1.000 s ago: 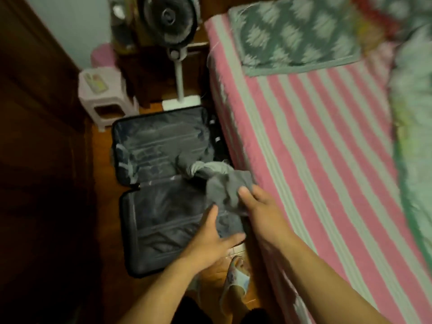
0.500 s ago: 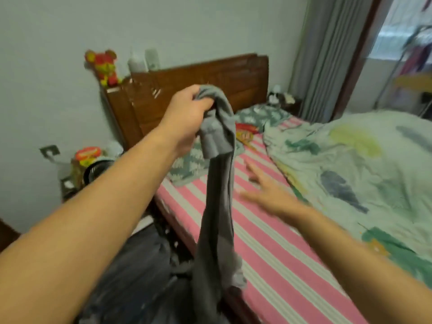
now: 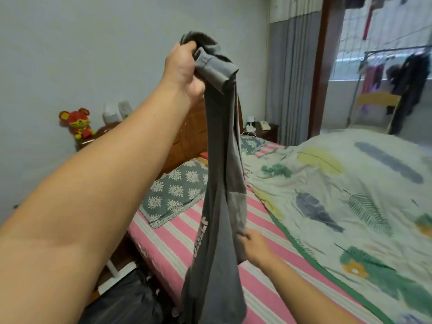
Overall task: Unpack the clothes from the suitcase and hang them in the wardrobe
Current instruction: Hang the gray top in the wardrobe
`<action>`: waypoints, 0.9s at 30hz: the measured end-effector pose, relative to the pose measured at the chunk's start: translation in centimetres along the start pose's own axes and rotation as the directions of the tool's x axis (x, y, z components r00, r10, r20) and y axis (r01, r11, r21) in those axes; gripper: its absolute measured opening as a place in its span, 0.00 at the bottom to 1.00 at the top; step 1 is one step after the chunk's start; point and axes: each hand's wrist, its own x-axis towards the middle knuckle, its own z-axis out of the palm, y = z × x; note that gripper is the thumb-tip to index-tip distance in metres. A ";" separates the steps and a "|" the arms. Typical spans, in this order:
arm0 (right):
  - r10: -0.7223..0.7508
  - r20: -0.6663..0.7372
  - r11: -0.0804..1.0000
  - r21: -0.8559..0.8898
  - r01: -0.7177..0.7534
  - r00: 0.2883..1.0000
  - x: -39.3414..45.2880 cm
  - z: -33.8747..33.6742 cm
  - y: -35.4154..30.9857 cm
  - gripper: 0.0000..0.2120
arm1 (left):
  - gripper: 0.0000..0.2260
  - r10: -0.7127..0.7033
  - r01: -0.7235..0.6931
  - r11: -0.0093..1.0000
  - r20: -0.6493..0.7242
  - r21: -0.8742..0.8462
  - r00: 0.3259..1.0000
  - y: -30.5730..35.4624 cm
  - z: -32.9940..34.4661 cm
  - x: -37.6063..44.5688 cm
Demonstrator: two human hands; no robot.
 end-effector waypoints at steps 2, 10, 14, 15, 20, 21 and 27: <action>0.065 -0.277 0.997 -0.029 -0.076 0.959 2.3 -4.8 0.0 0.11 | 0.13 0.042 -0.042 0.999 0.023 -0.019 0.999 -1.2 1.0 1.7; -0.169 -0.822 0.986 -0.147 0.083 0.544 5.3 -32.3 -13.5 0.13 | 0.13 0.238 -0.244 0.970 -0.153 -0.019 0.959 -1.1 1.1 12.1; -0.343 -0.872 0.927 -0.373 -0.022 0.350 3.0 -42.3 -20.1 0.10 | 0.10 0.352 -0.364 0.927 -0.115 -0.096 0.929 3.0 4.4 17.4; -0.389 -0.856 0.893 -0.441 -0.090 0.339 2.3 -42.9 -20.2 0.09 | 0.10 0.360 -0.371 0.921 -0.112 -0.114 0.926 3.0 4.9 18.1; -0.493 -0.727 0.679 -0.665 -0.311 0.477 -0.1 -39.1 -13.4 0.09 | 0.10 0.282 -0.296 0.949 -0.129 -0.108 0.951 -4.2 3.2 21.0; -0.482 -0.712 0.669 -0.676 -0.310 0.511 -0.5 -38.0 -11.1 0.11 | 0.09 0.230 -0.246 0.964 -0.152 -0.100 0.961 -6.9 1.4 21.8; -0.238 -0.529 0.593 -0.743 -0.310 0.814 -4.3 -26.1 6.0 0.11 | 0.14 -0.297 0.286 0.955 -0.261 -0.081 0.919 -27.8 -17.5 15.1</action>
